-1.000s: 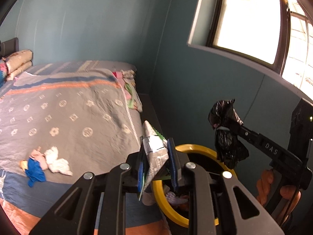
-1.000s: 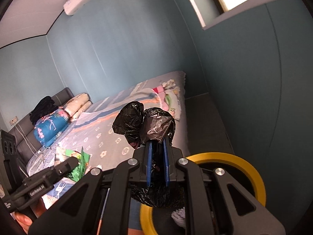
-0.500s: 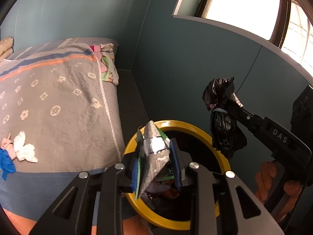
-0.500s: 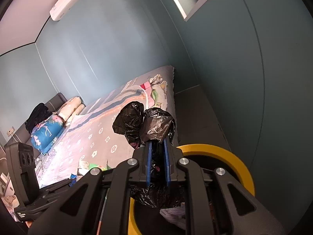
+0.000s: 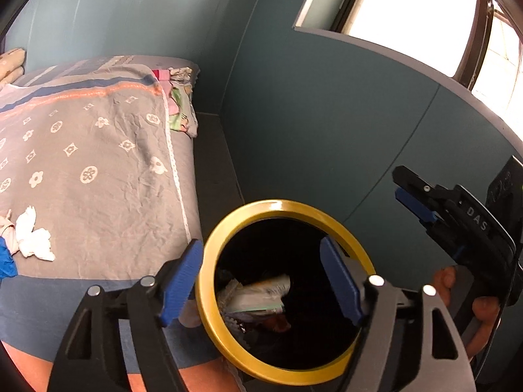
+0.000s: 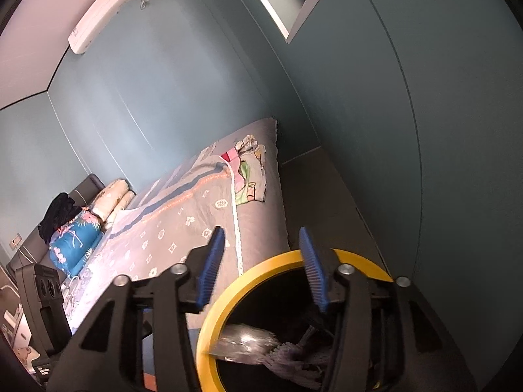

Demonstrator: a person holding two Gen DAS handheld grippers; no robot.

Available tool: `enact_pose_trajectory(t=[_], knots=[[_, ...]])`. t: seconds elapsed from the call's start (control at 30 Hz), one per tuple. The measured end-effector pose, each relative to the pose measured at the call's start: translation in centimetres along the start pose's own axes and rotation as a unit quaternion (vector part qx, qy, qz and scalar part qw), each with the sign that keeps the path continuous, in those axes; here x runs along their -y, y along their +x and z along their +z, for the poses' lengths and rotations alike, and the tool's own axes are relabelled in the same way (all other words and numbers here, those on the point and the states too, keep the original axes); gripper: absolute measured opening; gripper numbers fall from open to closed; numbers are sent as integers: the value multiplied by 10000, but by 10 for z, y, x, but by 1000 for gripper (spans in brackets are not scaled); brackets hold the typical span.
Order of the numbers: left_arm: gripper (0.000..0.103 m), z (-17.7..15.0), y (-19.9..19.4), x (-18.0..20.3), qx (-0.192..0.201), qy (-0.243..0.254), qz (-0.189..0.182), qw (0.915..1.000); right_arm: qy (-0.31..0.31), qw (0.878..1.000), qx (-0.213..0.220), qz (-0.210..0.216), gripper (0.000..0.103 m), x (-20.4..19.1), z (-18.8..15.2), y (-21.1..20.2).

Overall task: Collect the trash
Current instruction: 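Open the left tool and right tool to drop both bags into the bin, then move both open tools back toward the remaining trash on the bed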

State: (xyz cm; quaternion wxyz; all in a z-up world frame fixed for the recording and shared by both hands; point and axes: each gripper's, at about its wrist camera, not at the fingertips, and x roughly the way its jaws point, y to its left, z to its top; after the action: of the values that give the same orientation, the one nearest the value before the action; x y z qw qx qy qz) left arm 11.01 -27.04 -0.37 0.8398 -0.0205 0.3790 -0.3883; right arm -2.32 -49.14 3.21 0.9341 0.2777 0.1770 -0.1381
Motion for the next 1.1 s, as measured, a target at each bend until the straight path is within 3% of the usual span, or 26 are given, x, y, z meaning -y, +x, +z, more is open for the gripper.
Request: enact_pose_trajectory(t=[0.3, 0.6, 0.87, 1.1], knots=[[83, 10, -23, -23, 310, -159, 288, 9990, -93, 9998, 85, 154, 57, -9, 5, -1], [89, 18, -71, -53, 849, -50, 834, 9929, -418, 9975, 114, 566, 64, -43, 10, 1], [92, 19, -113, -111, 1136, -376, 1358, 9835, -839, 9917, 21, 974, 74, -102, 5, 13], [92, 16, -145, -180, 1292, -893, 1896, 9692, -1111, 9858, -267, 1230, 75, -156, -10, 41]])
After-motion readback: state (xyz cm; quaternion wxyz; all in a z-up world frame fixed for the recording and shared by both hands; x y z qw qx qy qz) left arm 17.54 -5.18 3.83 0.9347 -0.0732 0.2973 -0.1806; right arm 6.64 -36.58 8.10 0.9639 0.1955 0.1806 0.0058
